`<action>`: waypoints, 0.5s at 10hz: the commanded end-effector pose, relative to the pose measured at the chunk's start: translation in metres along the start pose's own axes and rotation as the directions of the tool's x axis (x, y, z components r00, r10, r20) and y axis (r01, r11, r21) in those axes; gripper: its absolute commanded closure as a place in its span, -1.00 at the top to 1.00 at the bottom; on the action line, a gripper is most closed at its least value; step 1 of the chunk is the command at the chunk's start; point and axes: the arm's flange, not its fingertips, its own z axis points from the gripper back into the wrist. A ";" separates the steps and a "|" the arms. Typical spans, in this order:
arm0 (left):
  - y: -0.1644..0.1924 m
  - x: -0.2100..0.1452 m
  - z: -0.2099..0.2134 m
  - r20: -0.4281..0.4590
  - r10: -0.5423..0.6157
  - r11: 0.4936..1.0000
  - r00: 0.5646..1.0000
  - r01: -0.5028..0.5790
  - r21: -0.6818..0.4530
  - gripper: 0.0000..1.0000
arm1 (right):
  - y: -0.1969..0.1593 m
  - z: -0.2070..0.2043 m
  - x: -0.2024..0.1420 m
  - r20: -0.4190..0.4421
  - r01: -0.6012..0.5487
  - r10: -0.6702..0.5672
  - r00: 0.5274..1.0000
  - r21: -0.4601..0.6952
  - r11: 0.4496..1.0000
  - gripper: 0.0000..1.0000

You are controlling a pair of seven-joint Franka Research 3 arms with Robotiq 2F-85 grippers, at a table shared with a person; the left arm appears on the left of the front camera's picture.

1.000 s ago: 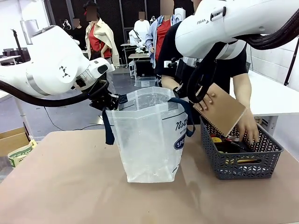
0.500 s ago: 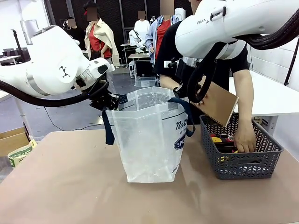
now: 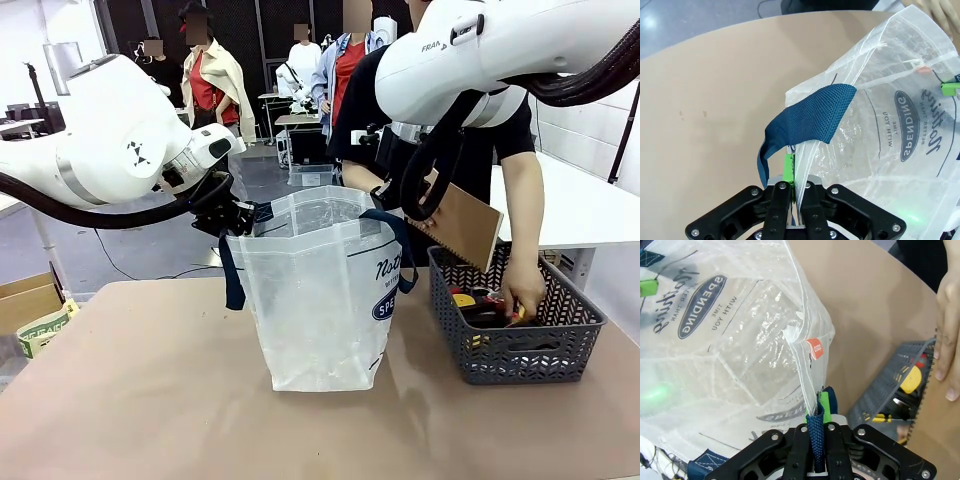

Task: Transfer purchased items from the store into the shopping bag.
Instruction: Move the Reusable shopping bag to the right side of the table.

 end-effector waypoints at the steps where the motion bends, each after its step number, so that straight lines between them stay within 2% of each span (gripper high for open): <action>1: 0.001 0.000 0.002 0.000 0.016 1.000 1.000 -0.016 0.002 -1.00 | 0.000 0.001 0.000 -0.007 0.008 -0.008 1.000 0.002 1.000 -1.00; 5: 0.001 0.000 0.002 0.000 0.016 1.000 1.000 -0.016 0.002 -1.00 | 0.000 0.001 0.000 -0.007 0.008 -0.008 1.000 0.002 1.000 -1.00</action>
